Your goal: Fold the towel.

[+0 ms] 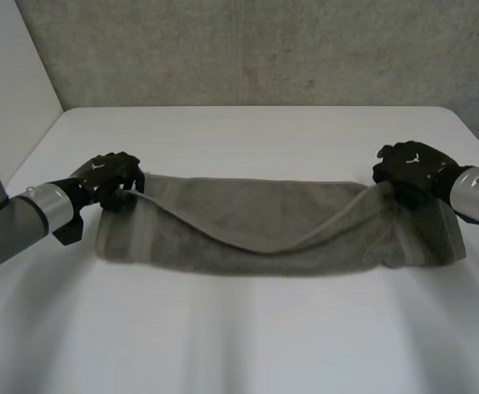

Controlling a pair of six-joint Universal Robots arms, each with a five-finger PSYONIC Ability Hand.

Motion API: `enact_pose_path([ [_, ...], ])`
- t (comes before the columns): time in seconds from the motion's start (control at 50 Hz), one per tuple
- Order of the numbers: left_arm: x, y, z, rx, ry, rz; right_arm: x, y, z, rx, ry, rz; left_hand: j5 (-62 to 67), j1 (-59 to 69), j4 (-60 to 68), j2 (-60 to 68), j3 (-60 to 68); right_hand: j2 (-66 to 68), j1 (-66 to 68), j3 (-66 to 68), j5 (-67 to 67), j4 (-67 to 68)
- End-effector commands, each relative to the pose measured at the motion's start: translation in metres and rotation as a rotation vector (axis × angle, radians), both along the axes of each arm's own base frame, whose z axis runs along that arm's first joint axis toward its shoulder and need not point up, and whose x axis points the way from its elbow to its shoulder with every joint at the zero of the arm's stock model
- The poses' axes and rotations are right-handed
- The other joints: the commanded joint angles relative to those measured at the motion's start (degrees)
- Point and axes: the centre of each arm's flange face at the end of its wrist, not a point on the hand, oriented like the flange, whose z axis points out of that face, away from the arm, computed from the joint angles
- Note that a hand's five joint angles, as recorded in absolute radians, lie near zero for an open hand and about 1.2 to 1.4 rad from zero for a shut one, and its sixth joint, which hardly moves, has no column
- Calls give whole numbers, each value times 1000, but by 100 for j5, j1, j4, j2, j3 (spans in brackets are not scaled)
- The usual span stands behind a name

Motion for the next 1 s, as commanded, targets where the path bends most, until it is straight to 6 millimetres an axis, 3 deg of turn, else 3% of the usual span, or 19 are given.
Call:
enact_pose_path([
  [0.02,-3,-19,-6,-38,-13,32,-9,-32,-6,-106,-55,-140,317,491,-288,348,-246,465,454,-38,340,-342],
  [0.26,-22,-30,-1,-184,-3,28,-6,-49,-40,-80,-45,-173,317,491,-288,348,-246,465,454,-38,340,-342],
  [0.4,-34,-34,-11,-194,0,5,-4,-53,-57,-69,-44,-169,317,491,-288,348,-246,465,454,-38,340,-342],
  [0.66,-39,-50,-38,-183,-17,39,-5,-64,-68,-117,-60,-203,317,491,-288,348,-246,465,454,-38,340,-342],
  [0.9,-38,-55,-35,-204,-25,70,-7,-70,-71,-144,-58,-239,317,491,-288,348,-246,465,454,-38,340,-342],
  [0.92,-39,-54,-35,-204,-25,69,-6,-71,-71,-145,-60,-240,317,491,-288,348,-246,222,211,-38,96,-342],
  [0.94,-40,-53,-35,-201,-25,64,-5,-71,-71,-142,-64,-240,-880,-706,-288,-849,-246,-2629,-2640,-38,-2754,-342],
  [0.96,-40,-53,-35,-201,-25,64,-5,-71,-71,-142,-64,-240,-892,-718,-288,-861,-246,-2657,-2668,-38,-2783,-342],
  [0.98,-43,-51,-36,-200,-25,59,-4,-70,-71,-140,-70,-242,-4189,-4016,-288,-4158,-246,-6021,-6032,-38,-6147,-342],
  [1.0,-43,-51,-36,-200,-25,59,-4,-72,-70,-142,-76,-252,-4222,-4049,-288,-4191,-246,-6535,-6546,-38,-6660,-342],
])
